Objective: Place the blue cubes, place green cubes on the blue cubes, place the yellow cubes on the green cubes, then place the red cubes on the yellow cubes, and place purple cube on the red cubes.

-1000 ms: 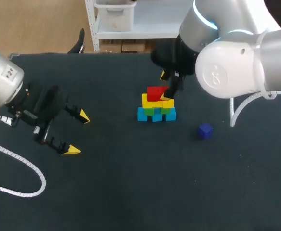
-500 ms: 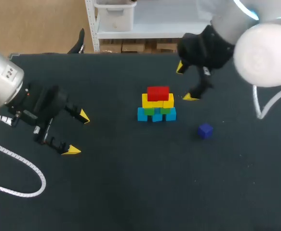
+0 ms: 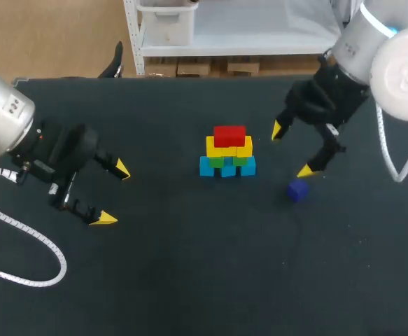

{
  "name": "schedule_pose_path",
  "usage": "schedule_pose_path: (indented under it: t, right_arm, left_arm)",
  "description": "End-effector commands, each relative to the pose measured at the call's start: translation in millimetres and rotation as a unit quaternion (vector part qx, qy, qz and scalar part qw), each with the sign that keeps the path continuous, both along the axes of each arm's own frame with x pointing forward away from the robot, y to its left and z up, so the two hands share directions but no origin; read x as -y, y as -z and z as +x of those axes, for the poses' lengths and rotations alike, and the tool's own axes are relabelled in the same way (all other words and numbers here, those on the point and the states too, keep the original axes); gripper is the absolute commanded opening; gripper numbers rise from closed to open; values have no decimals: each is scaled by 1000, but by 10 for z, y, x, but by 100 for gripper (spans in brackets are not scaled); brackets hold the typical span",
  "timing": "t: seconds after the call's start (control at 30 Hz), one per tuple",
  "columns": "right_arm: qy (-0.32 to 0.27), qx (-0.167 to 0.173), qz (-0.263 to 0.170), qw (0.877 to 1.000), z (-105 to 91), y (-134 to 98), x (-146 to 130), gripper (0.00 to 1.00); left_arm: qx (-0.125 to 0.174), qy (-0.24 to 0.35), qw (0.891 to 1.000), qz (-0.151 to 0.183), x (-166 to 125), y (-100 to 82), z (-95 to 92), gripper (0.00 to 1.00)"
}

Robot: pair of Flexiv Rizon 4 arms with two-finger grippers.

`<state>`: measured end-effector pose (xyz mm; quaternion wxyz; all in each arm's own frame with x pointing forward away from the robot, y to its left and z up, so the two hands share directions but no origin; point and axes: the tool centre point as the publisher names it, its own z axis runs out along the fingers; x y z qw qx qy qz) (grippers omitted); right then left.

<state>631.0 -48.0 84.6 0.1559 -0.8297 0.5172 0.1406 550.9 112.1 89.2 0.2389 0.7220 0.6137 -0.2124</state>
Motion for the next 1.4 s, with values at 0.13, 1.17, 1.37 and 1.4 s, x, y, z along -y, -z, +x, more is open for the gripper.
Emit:
schedule_pose_path:
  t: [0.13, 1.17, 1.37, 1.4]
  right_arm:
    - [-44, -24, -5, 999, -103, 248, 97, 100]
    - [-94, 8, -47, 994, 197, 838, 346, 100]
    - [-101, 11, -45, 994, 213, 884, 327, 99]
    - [-101, 11, -45, 994, 213, 887, 326, 98]
  left_arm:
    - [1, 1, 1000, -1, -7, 7, 4, 100]
    - [1, 1, 1000, -1, -7, 7, 4, 100]
    - [1, 1, 1000, -1, -7, 7, 4, 100]
    - [1, 1, 1000, -1, -7, 7, 4, 100]
